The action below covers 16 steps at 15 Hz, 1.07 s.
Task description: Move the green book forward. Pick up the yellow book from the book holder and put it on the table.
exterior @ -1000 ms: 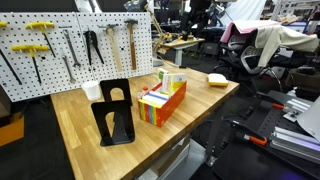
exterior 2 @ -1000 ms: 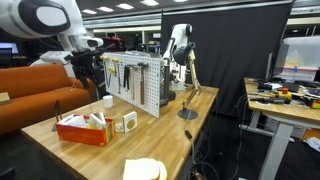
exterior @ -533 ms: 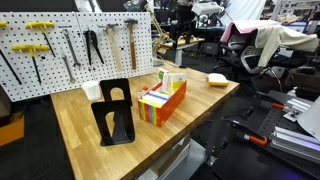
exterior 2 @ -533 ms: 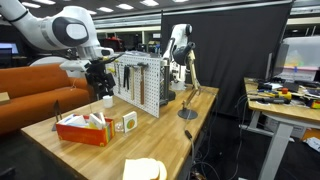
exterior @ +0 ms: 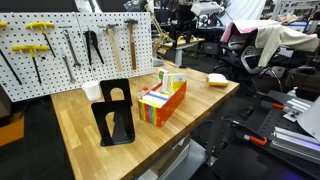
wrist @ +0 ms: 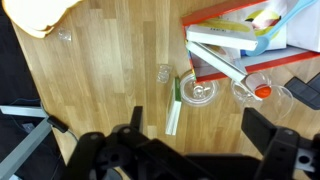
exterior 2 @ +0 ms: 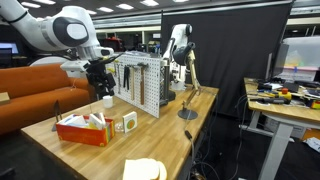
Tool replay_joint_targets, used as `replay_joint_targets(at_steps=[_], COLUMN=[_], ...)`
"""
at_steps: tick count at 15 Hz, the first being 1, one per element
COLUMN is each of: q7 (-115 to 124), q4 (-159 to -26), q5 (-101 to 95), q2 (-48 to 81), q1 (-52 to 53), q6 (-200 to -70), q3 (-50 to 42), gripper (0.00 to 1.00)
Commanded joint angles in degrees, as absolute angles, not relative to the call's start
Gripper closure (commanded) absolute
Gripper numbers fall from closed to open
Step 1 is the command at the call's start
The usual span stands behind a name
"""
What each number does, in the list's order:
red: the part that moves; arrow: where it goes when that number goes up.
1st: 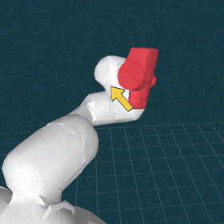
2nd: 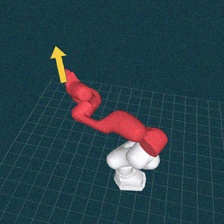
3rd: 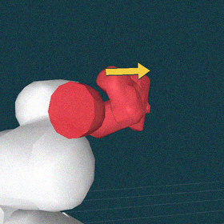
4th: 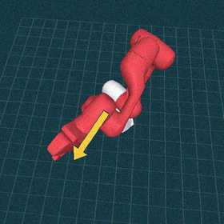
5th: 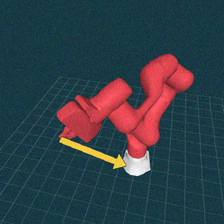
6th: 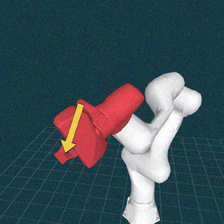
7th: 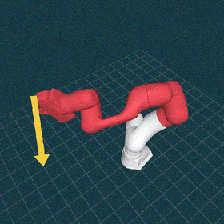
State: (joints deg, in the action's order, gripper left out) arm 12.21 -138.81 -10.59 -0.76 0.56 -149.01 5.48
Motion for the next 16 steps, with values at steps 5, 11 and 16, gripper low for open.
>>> replay_joint_targets(at_steps=[5,11,16], q7=[21.6,23.1,22.9], q4=[-126.2,-114.8,-109.2], q5=[-19.6,-15.0,-10.8], q2=[13.8,26.5,32.8], q1=[3.2,7.5,8.7], q6=[-150.5,-148.3,-146.7], q3=[1.8,-1.8,-3.7], gripper=[0.0,0.0,0.0])
